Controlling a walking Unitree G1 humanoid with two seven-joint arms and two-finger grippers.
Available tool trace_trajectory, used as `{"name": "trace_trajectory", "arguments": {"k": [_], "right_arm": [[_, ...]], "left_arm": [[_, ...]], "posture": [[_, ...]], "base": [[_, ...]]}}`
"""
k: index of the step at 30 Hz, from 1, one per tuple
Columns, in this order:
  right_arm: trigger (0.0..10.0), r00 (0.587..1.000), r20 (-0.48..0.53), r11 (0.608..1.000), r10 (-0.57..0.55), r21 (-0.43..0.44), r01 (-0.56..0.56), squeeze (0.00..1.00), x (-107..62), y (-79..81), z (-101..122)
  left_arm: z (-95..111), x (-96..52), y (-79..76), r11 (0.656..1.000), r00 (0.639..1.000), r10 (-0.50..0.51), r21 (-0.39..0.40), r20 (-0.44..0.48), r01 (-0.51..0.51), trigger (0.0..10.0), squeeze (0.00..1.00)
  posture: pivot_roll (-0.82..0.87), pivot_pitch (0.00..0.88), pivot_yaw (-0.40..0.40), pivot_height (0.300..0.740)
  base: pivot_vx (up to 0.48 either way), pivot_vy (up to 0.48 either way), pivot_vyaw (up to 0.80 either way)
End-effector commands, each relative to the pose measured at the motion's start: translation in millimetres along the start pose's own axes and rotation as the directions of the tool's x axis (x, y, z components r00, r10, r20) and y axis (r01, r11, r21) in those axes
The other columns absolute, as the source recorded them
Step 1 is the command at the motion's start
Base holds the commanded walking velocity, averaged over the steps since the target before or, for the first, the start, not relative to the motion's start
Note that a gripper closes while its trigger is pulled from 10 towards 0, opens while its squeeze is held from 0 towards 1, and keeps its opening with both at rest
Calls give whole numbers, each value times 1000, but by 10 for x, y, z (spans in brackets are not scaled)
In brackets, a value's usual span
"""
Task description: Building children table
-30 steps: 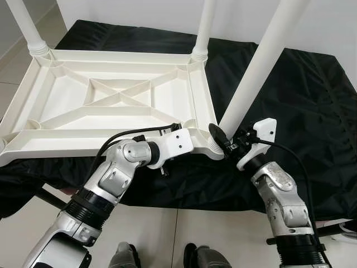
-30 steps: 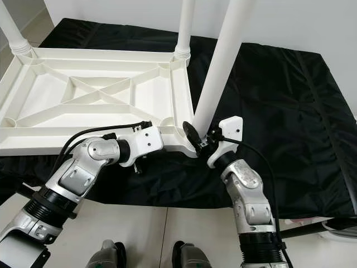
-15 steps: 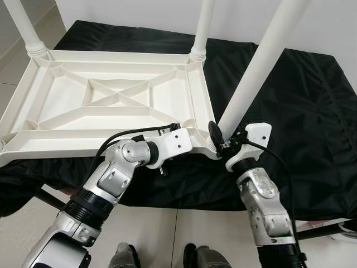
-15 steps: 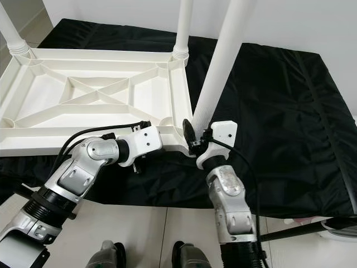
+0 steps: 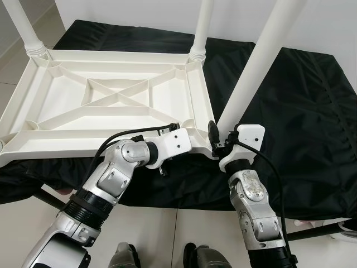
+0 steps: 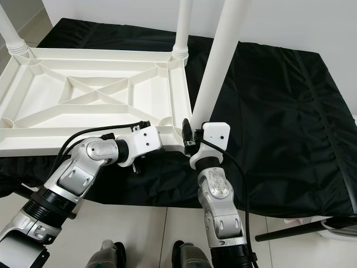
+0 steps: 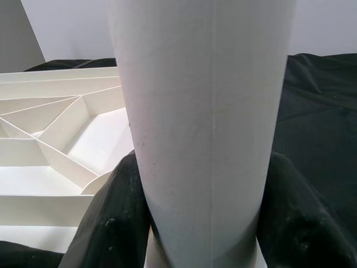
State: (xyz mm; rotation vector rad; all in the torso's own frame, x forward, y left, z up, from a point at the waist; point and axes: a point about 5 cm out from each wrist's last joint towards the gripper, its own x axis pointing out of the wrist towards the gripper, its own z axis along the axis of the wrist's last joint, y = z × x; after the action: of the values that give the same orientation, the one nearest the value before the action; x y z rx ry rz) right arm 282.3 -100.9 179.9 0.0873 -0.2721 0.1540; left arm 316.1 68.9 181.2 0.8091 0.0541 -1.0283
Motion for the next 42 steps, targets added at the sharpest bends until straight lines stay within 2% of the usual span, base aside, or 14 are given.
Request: {"name": "trace_trajectory", "arguments": {"k": [1,6,7,14,17,20,24,25,26,30,32,33,35,42], "right_arm": [[10000,997,-75,998,30,65,-25,0,-49,191,-140],[10000,997,-75,997,27,67,-21,0,-49,187,-141],[10000,997,-73,997,30,77,-25,1000,-52,188,-140],[10000,996,-34,990,86,119,-81,1000,-50,139,-93],[10000,992,-11,984,129,121,-127,1000,-28,39,-58],[10000,982,-3,979,190,83,-189,1000,44,-211,-24],[10000,963,-13,962,269,55,-268,1000,90,-335,-5],[10000,956,-19,955,293,45,-292,851,103,-370,1],[10000,941,-25,941,338,38,-337,0,115,-407,12],[10000,921,-36,921,388,48,-386,0,124,-438,19],[10000,871,-44,871,490,59,-487,0,133,-519,46],[10000,871,-44,871,490,59,-487,0,133,-519,46],[10000,815,-54,816,577,65,-574,0,136,-585,53],[10000,746,-92,752,660,71,-656,0,201,-707,31]], "left_arm": [[171,12,1,998,997,32,52,64,-35,10000,0],[171,11,0,998,997,32,52,64,-35,10000,0],[169,11,-3,998,997,32,53,63,-35,10000,0],[174,12,-6,998,997,31,55,65,-34,10000,0],[177,15,-8,998,997,30,56,66,-33,10000,0],[175,17,-6,998,997,28,58,66,-32,10000,0],[176,17,-4,998,997,27,60,66,-31,10000,0],[177,17,-3,998,997,27,60,66,-31,10000,0],[177,16,-2,998,997,28,59,67,-32,10000,0],[176,15,0,998,997,29,59,67,-33,10000,0],[173,10,3,998,997,31,57,65,-35,10000,0],[173,10,3,998,997,31,57,65,-35,10000,0],[171,5,8,998,997,32,57,64,-36,10000,0],[181,2,19,998,997,33,59,66,-37,10000,0]], "posture": [[-25,161,-75,740],[-24,159,-77,740],[-23,156,-79,740],[-25,151,-81,740],[-25,150,-80,740],[-26,147,-77,740],[-27,147,-76,740],[-27,147,-76,740],[-27,148,-75,740],[-26,148,-75,740],[-26,151,-72,740],[-26,151,-72,740],[-25,153,-67,740],[-23,156,-62,740]], "base": [[0,0,0],[0,0,0],[0,0,0],[0,0,0],[0,0,0],[0,0,0],[0,0,0],[0,0,0],[0,0,0],[0,0,0],[0,0,0],[0,0,0],[0,0,0],[0,0,0]]}}
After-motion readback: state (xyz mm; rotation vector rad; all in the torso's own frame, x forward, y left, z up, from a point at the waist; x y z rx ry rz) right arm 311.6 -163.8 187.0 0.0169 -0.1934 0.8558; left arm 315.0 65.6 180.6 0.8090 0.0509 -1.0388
